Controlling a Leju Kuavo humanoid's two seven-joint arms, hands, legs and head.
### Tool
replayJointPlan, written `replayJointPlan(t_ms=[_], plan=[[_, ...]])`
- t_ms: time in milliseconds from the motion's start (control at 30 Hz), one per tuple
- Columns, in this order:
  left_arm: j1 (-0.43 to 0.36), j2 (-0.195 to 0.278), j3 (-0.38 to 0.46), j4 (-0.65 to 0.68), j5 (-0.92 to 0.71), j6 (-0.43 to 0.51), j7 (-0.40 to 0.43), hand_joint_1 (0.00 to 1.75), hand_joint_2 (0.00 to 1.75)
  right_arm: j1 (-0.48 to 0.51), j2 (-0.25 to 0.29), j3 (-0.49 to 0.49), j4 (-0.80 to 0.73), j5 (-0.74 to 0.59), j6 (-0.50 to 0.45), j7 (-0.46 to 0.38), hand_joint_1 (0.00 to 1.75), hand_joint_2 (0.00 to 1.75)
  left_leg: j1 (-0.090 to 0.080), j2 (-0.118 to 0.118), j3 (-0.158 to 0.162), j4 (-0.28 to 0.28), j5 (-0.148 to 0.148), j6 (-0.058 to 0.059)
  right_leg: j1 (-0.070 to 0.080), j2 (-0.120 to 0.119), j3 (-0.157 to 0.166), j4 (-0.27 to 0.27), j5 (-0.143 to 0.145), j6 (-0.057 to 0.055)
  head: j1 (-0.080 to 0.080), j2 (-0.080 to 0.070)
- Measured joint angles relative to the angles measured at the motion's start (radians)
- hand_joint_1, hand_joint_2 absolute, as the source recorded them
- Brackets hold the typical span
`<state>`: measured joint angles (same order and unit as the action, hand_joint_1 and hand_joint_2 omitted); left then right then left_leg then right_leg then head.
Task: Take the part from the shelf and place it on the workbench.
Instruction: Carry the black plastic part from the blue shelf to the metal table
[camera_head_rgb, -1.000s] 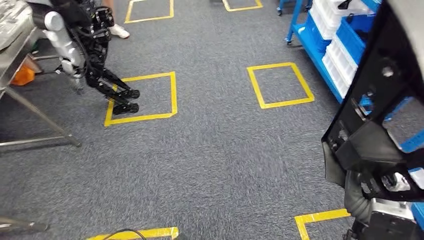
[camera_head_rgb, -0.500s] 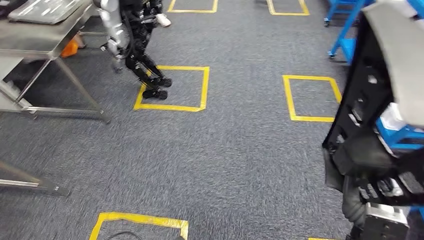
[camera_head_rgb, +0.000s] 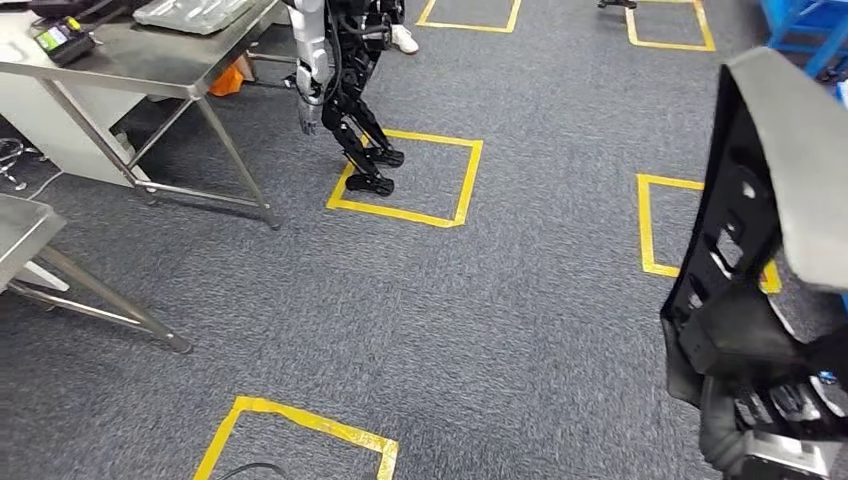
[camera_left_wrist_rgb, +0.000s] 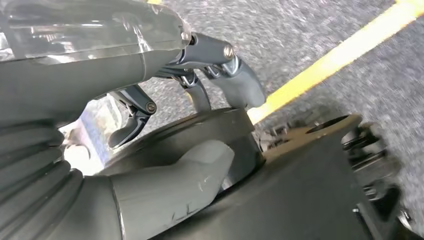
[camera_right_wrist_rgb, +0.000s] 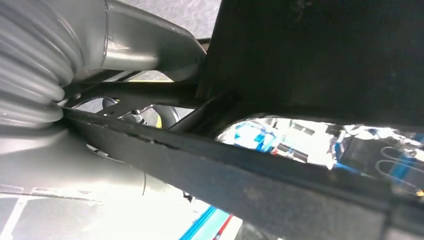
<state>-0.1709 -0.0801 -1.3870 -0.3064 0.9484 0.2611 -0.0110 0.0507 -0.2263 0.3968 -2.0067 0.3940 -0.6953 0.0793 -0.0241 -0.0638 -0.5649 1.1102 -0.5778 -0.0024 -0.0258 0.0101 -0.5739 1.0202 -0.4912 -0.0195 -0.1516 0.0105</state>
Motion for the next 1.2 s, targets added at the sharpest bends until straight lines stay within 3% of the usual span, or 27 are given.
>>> replayJointPlan(t_ms=[67,100,133,200,267,333,400,433,500,567,600,633,667,700,767,833,900,933,1000,1033,1100,1133,1167,1200], plan=[[-0.006,0.003,0.0,0.002,-0.002,0.0,-0.001,1.75,1.75,0.006,0.0,-0.002,-0.004,0.001,0.0,-0.001,1.75,1.75,-0.001,0.034,-0.054,0.126,-0.053,-0.012,0.0,-0.032,0.008,-0.001,-0.007,-0.004,-0.005,0.0],[-0.008,0.005,0.0,0.002,-0.002,0.0,-0.002,1.75,1.75,0.007,0.0,-0.003,-0.004,0.001,0.0,-0.001,1.75,1.75,-0.001,0.037,-0.069,0.166,-0.061,-0.015,0.0,-0.047,0.012,-0.001,-0.011,-0.005,-0.005,0.0],[-0.009,0.006,0.0,0.003,-0.002,0.0,-0.003,1.75,1.75,0.008,0.0,-0.004,-0.005,0.001,0.0,-0.001,1.75,1.75,-0.001,0.04,-0.068,0.173,-0.052,-0.015,0.0,-0.061,0.016,0.0,-0.014,-0.004,-0.005,0.0],[-0.002,0.007,0.0,0.003,-0.003,0.0,-0.002,1.75,1.75,0.008,0.0,-0.007,-0.006,0.002,0.0,-0.002,1.75,1.75,-0.001,0.054,-0.018,0.076,0.013,-0.013,0.0,-0.083,0.027,0.0,-0.021,0.0,-0.005,0.0],[0.01,0.007,0.0,0.004,-0.002,-0.001,-0.002,1.75,1.75,0.01,0.0,-0.011,-0.009,0.003,0.0,-0.004,1.75,1.75,-0.005,0.098,0.032,-0.041,0.061,-0.003,0.005,-0.101,0.035,0.0,-0.026,0.007,-0.005,0.0],[0.016,0.007,0.0,0.004,-0.002,-0.001,-0.006,1.75,1.75,0.014,0.0,-0.015,-0.013,0.004,0.0,-0.006,1.75,1.75,-0.01,0.121,0.042,-0.087,0.059,0.013,0.012,-0.12,0.031,0.001,-0.027,0.013,-0.005,0.0],[0.016,0.007,0.0,0.004,-0.004,-0.001,-0.009,1.75,1.75,0.015,0.0,-0.017,-0.015,0.005,0.0,-0.007,1.75,1.75,-0.008,0.098,0.04,-0.103,0.056,0.027,0.017,-0.142,0.027,0.004,-0.03,0.02,-0.005,0.0],[0.016,0.006,0.0,0.004,-0.005,-0.002,-0.009,1.75,1.75,0.015,0.0,-0.017,-0.016,0.006,0.0,-0.008,1.75,1.75,-0.006,0.086,0.041,-0.108,0.059,0.032,0.017,-0.135,0.026,0.013,-0.039,0.025,-0.002,0.0],[0.015,0.005,0.0,0.004,-0.008,-0.003,-0.009,1.75,1.75,0.016,0.0,-0.019,-0.019,0.013,0.0,-0.01,1.75,1.75,-0.001,0.065,0.046,-0.116,0.064,0.041,0.015,-0.084,-0.005,0.084,-0.082,0.033,0.005,0.0],[0.013,0.004,0.0,0.004,-0.009,-0.005,-0.01,1.75,1.75,0.024,0.001,-0.024,-0.021,0.019,0.0,-0.009,1.75,1.75,0.0,0.044,0.047,-0.116,0.065,0.047,0.013,-0.031,-0.074,0.217,-0.134,0.033,0.012,0.0],[0.013,0.004,0.0,0.004,-0.009,-0.006,-0.012,1.75,1.75,0.03,0.001,-0.026,-0.021,0.021,0.0,-0.008,1.75,1.75,-0.001,0.032,0.047,-0.115,0.065,0.049,0.014,-0.021,-0.106,0.27,-0.144,0.032,0.013,0.0],[0.013,0.004,0.0,0.004,-0.009,-0.007,-0.015,1.75,1.75,0.035,0.001,-0.027,-0.021,0.022,0.0,-0.006,1.75,1.75,-0.002,0.018,0.048,-0.113,0.064,0.05,0.014,-0.016,-0.125,0.291,-0.135,0.031,0.013,0.0],[0.012,0.004,0.0,0.004,-0.01,-0.008,-0.017,1.75,1.75,0.038,0.001,-0.028,-0.021,0.022,0.0,-0.005,1.75,1.75,-0.002,0.004,0.049,-0.111,0.062,0.051,0.015,-0.012,-0.126,0.273,-0.106,0.028,0.012,0.0],[0.012,0.004,0.0,0.004,-0.01,-0.009,-0.019,1.75,1.75,0.039,0.001,-0.029,-0.021,0.022,0.0,-0.005,1.75,1.75,-0.001,-0.01,0.052,-0.108,0.059,0.05,0.015,-0.003,-0.108,0.217,-0.061,0.024,0.013,0.0],[0.009,0.001,0.0,0.004,-0.01,-0.011,-0.021,1.75,1.75,0.04,0.001,-0.032,-0.023,0.022,0.0,-0.005,1.75,1.75,0.0,-0.035,0.052,-0.1,0.051,0.046,0.011,0.051,-0.06,0.087,0.007,0.018,0.013,0.0],[0.005,-0.001,0.0,0.004,-0.012,-0.012,-0.021,1.75,1.75,0.044,0.001,-0.034,-0.025,0.022,0.0,-0.006,1.75,1.75,0.007,-0.059,0.043,-0.094,0.046,0.038,0.008,0.09,-0.038,0.028,0.019,0.017,0.013,0.0],[0.002,-0.001,0.0,0.004,-0.015,-0.012,-0.019,1.75,1.75,0.047,0.002,-0.036,-0.027,0.022,0.0,-0.011,1.75,1.75,0.011,-0.08,0.039,-0.094,0.044,0.027,0.007,0.072,-0.031,0.017,0.014,0.015,0.011,0.0],[0.002,-0.001,0.0,0.005,-0.016,-0.012,-0.018,1.75,1.75,0.047,0.002,-0.037,-0.028,0.021,0.0,-0.013,1.75,1.75,0.007,-0.068,0.039,-0.088,0.039,0.02,0.005,0.058,-0.024,0.011,0.012,0.011,0.01,0.0],[0.002,0.001,0.0,0.006,-0.018,-0.012,-0.019,1.75,1.75,0.049,0.003,-0.04,-0.031,0.021,0.0,-0.016,1.75,1.75,0.0,-0.013,0.019,-0.03,0.006,0.005,-0.001,0.025,-0.008,0.0,0.008,0.003,0.004,0.0],[0.0,0.001,0.0,0.007,-0.019,-0.012,-0.02,1.75,1.75,0.05,0.003,-0.041,-0.032,0.02,0.0,-0.016,1.75,1.75,-0.001,0.018,-0.007,0.028,-0.02,-0.003,-0.001,0.007,-0.001,-0.002,0.004,0.0,0.001,0.0],[-0.007,0.005,0.0,0.009,-0.022,-0.012,-0.019,1.75,1.75,0.052,0.003,-0.042,-0.034,0.017,0.0,-0.015,1.75,1.75,-0.001,0.037,-0.064,0.149,-0.064,-0.013,-0.001,-0.029,0.011,-0.002,-0.006,-0.003,-0.002,0.0],[-0.009,0.006,0.0,0.01,-0.024,-0.012,-0.016,1.75,1.75,0.053,0.003,-0.042,-0.034,0.015,0.0,-0.016,1.75,1.75,-0.001,0.039,-0.076,0.179,-0.066,-0.015,-0.002,-0.046,0.017,-0.002,-0.011,-0.003,-0.002,0.0],[-0.009,0.007,0.0,0.01,-0.026,-0.012,-0.012,1.75,1.75,0.054,0.004,-0.042,-0.034,0.014,0.0,-0.016,1.75,1.75,0.0,0.042,-0.068,0.169,-0.048,-0.016,-0.002,-0.061,0.024,-0.002,-0.016,-0.001,-0.002,0.0],[-0.007,0.008,0.0,0.01,-0.027,-0.012,-0.008,1.75,1.75,0.054,0.004,-0.042,-0.034,0.014,0.0,-0.017,1.75,1.75,0.001,0.049,-0.043,0.12,-0.013,-0.016,-0.003,-0.073,0.031,-0.002,-0.021,0.001,-0.002,0.0]])
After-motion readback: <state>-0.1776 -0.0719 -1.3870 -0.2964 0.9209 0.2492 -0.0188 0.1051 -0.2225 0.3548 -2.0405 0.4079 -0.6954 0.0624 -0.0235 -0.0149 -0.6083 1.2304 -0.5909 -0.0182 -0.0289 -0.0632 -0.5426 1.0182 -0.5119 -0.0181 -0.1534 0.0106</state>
